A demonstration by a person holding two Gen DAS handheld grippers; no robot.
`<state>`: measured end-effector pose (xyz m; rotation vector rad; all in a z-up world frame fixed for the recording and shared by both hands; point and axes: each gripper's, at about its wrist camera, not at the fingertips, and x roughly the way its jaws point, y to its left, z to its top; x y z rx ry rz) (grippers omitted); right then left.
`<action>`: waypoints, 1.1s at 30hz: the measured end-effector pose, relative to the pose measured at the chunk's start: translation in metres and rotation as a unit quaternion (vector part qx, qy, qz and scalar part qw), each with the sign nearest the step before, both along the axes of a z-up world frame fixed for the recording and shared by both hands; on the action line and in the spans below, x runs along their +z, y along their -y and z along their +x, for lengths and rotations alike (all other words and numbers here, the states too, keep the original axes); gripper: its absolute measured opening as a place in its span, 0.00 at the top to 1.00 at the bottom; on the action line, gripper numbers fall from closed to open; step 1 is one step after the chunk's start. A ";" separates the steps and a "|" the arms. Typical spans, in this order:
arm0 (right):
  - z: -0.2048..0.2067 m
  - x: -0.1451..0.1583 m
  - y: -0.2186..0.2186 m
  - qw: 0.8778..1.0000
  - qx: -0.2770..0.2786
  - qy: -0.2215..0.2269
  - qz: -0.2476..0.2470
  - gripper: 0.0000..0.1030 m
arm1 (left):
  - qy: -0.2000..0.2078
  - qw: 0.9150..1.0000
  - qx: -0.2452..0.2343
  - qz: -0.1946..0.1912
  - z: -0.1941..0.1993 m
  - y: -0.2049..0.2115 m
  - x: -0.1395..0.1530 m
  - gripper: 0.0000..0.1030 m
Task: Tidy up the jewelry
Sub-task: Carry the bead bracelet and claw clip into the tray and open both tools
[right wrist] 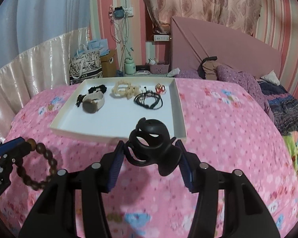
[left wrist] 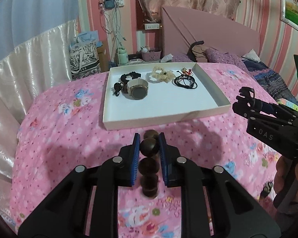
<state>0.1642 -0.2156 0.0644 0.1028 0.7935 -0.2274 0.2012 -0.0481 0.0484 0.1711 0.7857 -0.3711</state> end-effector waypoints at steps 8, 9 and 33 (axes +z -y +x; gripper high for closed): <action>0.051 0.001 0.011 1.000 -0.011 -0.015 -0.009 0.49 | 0.011 1.000 -0.005 -0.010 0.047 0.022 0.022 0.83; 0.059 0.001 0.012 1.000 -0.013 -0.017 -0.008 0.49 | 0.012 1.000 -0.004 -0.014 0.054 0.024 0.025 0.83; 0.124 -0.070 0.040 0.995 -0.058 -0.081 0.018 0.49 | -0.070 0.994 0.081 -0.032 0.180 0.006 -0.069 0.83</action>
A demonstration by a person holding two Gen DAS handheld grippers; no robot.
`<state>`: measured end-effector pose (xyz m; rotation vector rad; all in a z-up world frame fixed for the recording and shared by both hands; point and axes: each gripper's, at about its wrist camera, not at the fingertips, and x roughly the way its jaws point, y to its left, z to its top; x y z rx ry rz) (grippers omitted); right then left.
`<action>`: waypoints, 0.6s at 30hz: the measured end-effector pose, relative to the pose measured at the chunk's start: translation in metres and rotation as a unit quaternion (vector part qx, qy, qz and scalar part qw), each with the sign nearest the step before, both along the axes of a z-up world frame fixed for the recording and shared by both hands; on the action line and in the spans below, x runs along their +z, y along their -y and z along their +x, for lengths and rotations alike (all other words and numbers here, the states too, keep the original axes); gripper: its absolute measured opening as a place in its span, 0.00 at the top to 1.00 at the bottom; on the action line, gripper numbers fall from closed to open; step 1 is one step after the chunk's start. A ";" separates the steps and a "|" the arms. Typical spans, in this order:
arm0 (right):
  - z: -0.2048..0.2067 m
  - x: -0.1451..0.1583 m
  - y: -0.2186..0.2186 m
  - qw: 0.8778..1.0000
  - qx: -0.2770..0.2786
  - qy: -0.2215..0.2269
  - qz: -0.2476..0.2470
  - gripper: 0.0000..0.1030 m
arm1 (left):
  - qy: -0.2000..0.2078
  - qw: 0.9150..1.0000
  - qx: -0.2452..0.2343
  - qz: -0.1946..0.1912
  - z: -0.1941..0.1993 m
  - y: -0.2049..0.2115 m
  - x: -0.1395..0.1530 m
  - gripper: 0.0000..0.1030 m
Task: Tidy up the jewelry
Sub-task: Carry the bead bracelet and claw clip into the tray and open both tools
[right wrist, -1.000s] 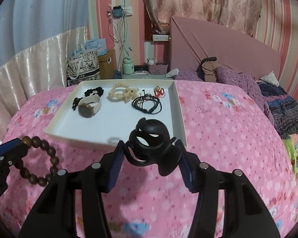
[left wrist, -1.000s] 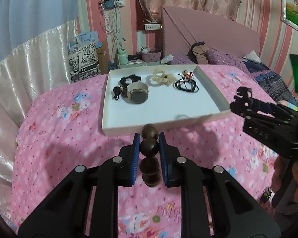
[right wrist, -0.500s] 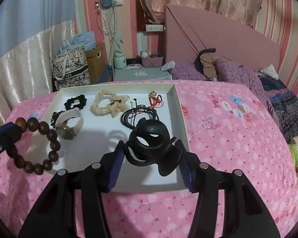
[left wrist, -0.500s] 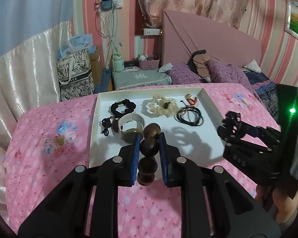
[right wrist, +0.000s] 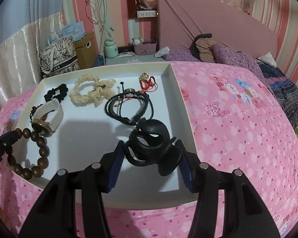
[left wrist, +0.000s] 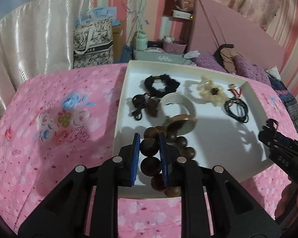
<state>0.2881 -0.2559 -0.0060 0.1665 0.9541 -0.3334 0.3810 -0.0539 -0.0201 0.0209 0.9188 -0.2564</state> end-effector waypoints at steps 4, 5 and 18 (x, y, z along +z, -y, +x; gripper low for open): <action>0.000 -0.008 0.000 1.000 0.000 -0.003 0.006 0.49 | -0.001 1.000 0.006 0.026 0.004 0.004 -0.015 0.83; 0.000 -0.010 -0.001 1.000 0.001 -0.005 0.005 0.49 | 0.002 0.999 0.008 0.033 0.005 0.005 -0.018 0.83; 0.011 -0.020 -0.003 1.000 0.001 0.007 -0.015 0.49 | 0.033 0.997 0.020 0.066 0.010 0.008 -0.020 0.82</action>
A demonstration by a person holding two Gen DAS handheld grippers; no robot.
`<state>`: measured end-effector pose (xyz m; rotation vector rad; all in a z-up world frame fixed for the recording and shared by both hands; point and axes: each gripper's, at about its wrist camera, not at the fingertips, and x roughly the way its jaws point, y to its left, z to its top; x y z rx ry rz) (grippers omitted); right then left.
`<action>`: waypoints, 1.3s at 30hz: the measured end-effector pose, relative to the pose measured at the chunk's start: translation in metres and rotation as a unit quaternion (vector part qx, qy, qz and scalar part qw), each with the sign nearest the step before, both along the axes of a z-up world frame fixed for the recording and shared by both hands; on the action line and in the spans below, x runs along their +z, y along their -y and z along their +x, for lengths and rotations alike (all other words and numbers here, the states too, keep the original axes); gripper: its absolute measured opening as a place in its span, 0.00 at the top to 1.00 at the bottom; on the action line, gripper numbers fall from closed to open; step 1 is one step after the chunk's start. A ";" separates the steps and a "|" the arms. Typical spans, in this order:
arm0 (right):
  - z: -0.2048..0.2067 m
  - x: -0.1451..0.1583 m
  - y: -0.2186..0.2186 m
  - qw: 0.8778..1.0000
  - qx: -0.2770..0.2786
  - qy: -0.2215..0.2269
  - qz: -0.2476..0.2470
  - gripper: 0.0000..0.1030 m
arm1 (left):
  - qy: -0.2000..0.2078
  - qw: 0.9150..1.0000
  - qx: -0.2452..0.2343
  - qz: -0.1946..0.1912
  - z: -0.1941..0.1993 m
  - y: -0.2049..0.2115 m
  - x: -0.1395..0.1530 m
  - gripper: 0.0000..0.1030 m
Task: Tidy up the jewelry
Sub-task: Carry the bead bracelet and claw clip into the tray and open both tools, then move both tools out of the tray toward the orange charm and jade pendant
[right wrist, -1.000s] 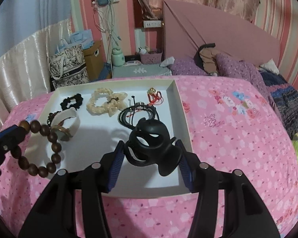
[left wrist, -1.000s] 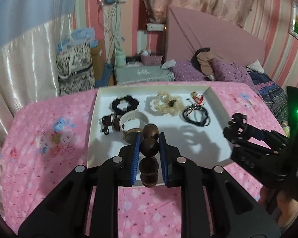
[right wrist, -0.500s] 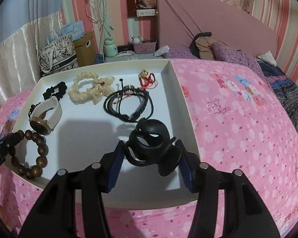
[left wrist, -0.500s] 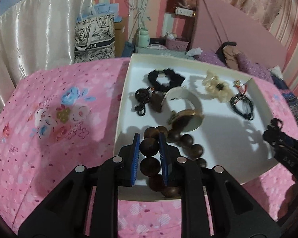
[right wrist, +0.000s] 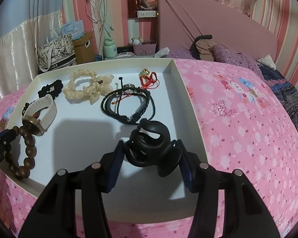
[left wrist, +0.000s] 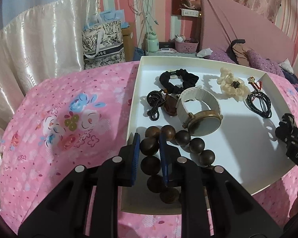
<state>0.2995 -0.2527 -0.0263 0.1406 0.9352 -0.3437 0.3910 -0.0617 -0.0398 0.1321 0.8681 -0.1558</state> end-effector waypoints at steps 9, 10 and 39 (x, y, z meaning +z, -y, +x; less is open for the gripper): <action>0.003 -0.012 -0.003 1.000 0.010 -0.013 0.011 0.51 | 0.021 0.999 -0.003 0.031 -0.009 0.007 -0.003 0.74; 0.003 -0.012 -0.003 1.000 0.009 -0.014 0.011 0.51 | 0.021 0.999 -0.004 0.031 -0.010 0.007 -0.003 0.73; -0.053 0.109 0.006 0.997 0.018 0.068 -0.005 0.18 | 0.100 0.995 -0.018 -0.009 -0.108 0.013 0.099 0.03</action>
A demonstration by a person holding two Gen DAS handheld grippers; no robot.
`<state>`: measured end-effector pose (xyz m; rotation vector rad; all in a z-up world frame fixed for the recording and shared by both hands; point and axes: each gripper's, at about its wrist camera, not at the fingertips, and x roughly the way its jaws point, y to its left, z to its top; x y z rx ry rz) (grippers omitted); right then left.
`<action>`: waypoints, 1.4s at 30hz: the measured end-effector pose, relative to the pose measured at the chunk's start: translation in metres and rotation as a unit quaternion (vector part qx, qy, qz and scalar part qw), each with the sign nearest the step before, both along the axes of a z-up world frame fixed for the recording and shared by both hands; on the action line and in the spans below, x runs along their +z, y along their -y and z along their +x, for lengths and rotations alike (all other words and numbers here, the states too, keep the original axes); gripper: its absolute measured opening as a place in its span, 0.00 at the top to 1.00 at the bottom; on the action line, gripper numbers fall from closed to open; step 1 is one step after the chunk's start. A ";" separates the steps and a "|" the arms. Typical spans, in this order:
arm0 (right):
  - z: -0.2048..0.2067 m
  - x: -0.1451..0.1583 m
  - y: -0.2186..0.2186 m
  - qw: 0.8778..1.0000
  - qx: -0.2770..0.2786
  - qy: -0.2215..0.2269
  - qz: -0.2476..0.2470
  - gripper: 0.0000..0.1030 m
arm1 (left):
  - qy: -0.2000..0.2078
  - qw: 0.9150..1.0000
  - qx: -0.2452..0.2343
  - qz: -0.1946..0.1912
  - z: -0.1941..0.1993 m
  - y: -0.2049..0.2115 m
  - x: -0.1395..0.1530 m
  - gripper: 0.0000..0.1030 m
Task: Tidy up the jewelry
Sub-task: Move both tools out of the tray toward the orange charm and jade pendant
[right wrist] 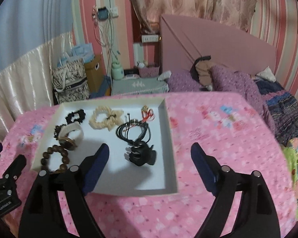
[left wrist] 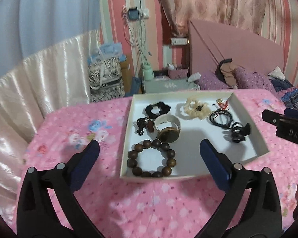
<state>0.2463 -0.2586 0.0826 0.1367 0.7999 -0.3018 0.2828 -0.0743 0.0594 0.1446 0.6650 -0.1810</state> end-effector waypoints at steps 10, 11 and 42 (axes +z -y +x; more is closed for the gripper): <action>-0.091 0.034 0.001 0.998 0.004 0.020 -0.065 0.08 | 0.010 0.999 -0.005 -0.033 -0.092 -0.015 0.027 0.03; -0.103 0.031 0.002 0.998 0.003 0.019 -0.067 0.08 | 0.007 1.000 -0.007 -0.029 -0.103 -0.014 0.023 0.03; -0.281 -0.110 -0.008 0.999 0.002 -0.050 0.013 0.09 | -0.111 0.990 -0.082 -0.004 -0.219 0.021 -0.114 0.03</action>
